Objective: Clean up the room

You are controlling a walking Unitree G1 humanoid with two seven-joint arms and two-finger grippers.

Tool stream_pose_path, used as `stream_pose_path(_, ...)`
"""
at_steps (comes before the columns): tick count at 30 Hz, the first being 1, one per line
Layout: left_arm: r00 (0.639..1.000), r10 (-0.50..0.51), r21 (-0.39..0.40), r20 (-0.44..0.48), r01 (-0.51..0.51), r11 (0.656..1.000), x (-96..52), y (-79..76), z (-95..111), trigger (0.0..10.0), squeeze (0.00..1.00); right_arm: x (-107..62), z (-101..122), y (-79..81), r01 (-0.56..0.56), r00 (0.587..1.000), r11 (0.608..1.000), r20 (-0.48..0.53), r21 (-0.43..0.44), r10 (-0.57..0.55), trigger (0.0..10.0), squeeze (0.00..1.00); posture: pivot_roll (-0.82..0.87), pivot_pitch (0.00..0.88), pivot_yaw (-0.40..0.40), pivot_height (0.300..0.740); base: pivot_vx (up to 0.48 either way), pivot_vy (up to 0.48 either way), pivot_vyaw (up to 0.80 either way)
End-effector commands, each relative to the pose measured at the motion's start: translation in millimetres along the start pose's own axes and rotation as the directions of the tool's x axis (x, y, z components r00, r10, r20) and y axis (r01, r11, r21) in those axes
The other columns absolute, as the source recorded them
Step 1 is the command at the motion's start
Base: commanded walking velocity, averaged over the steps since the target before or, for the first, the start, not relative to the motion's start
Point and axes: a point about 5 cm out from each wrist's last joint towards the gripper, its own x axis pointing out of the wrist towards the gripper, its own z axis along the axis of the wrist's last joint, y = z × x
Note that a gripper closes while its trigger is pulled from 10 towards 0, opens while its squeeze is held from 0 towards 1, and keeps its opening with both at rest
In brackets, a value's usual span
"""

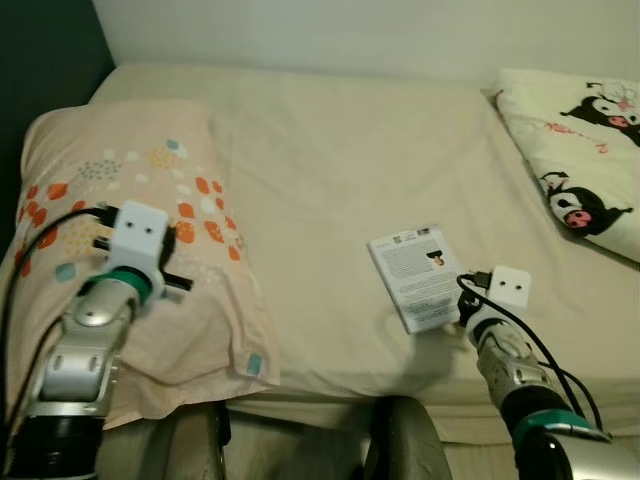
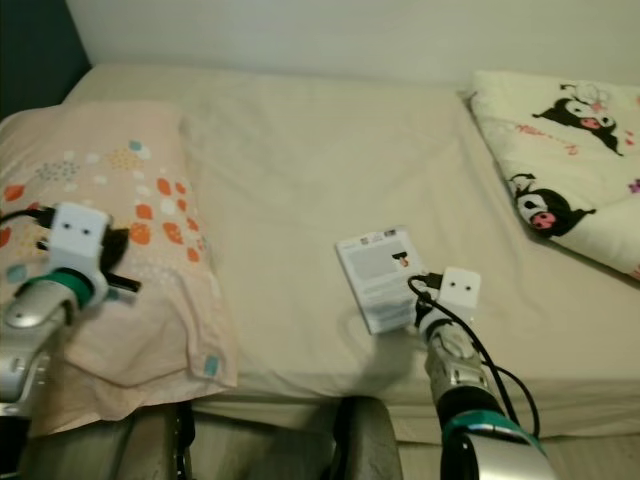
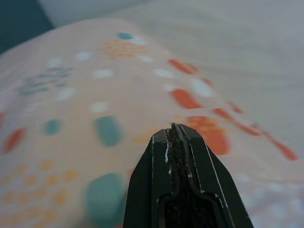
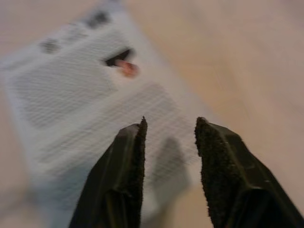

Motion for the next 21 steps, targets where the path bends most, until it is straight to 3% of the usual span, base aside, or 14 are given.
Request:
stream_pose_path(1, 1.000, 0.012, 0.005, -0.025, -0.012, 1.000, -7.0, 11.6, -1.0, 10.0, 0.00, -0.9, -7.4, 0.5, 0.007, 0.999, 1.000, -0.035, -0.011, -0.008, 0.0, 0.00, 0.38, 0.196, -0.001, 0.540, 0.000, 0.000, 0.00)
stream_pose_path(9, 0.998, 0.028, 0.013, -0.057, -0.027, 1.000, -15.9, 22.7, -2.8, 10.0, 0.00, -2.4, -13.3, 20.3, -0.052, 0.996, 0.998, -0.070, -0.029, 0.050, 0.0, 0.00, 0.39, 0.211, 0.018, 0.540, 0.000, 0.000, 0.00)
stream_pose_path(12, 0.997, 0.004, 0.029, -0.074, -0.002, 1.000, -17.9, 16.9, -6.0, 10.0, 0.00, -6.7, -21.1, 42.2, -0.158, 0.986, 0.969, -0.087, -0.190, 0.143, 0.0, 0.00, 0.39, 0.204, 0.025, 0.540, 0.000, 0.000, 0.00)
stream_pose_path(14, 0.997, 0.000, 0.030, -0.077, 0.002, 1.000, -18.2, 15.7, -6.8, 10.0, 0.00, -7.5, -22.1, 45.8, -0.175, 0.983, 0.959, -0.087, -0.220, 0.160, 0.0, 0.00, 0.39, 0.204, 0.025, 0.540, 0.000, 0.000, 0.00)
stream_pose_path(15, 0.996, -0.008, 0.025, -0.083, 0.010, 1.000, -18.6, 14.2, -7.2, 10.0, 0.00, -8.1, -22.9, 47.8, -0.182, 0.982, 0.956, -0.086, -0.230, 0.166, 3.1, 0.00, 0.38, 0.205, 0.030, 0.540, 0.000, 0.000, 0.00)
stream_pose_path(16, 0.995, -0.028, 0.010, -0.098, 0.029, 1.000, -19.8, 10.8, -9.1, 10.0, 0.00, -8.9, -24.5, 49.5, -0.183, 0.982, 0.954, -0.085, -0.236, 0.167, 8.7, 0.00, 0.38, 0.205, 0.030, 0.540, 0.000, 0.000, 0.00)
stream_pose_path(18, 0.993, -0.042, -0.002, -0.108, 0.042, 0.999, -20.8, 8.6, -10.4, 10.0, 0.00, -9.4, -25.6, 50.3, -0.182, 0.982, 0.954, -0.085, -0.239, 0.166, 8.7, 0.00, 0.38, 0.205, 0.030, 0.540, 0.000, 0.000, 0.00)
stream_pose_path(19, 0.989, -0.088, 0.017, -0.123, 0.090, 0.996, -22.6, -2.2, -19.0, 10.0, 0.00, -10.6, -26.8, 52.7, -0.191, 0.981, 0.956, -0.076, -0.223, 0.178, 10.0, 0.00, 0.32, 0.174, 0.029, 0.540, 0.000, 0.000, 0.00)
stream_pose_path(20, 0.989, -0.088, 0.017, -0.123, 0.090, 0.996, -22.6, -2.2, -19.0, 10.0, 0.00, -10.6, -26.8, 52.7, -0.191, 0.981, 0.956, -0.076, -0.223, 0.178, 10.0, 0.00, 0.32, 0.174, 0.029, 0.540, 0.000, 0.000, 0.00)
stream_pose_path(21, 0.982, -0.128, 0.021, -0.135, 0.132, 0.991, -25.0, -14.2, -29.0, 10.0, 0.00, -11.1, -25.5, 54.0, -0.191, 0.981, 0.965, -0.052, -0.181, 0.185, 10.0, 0.00, 0.28, 0.154, 0.025, 0.540, 0.000, 0.000, 0.00)
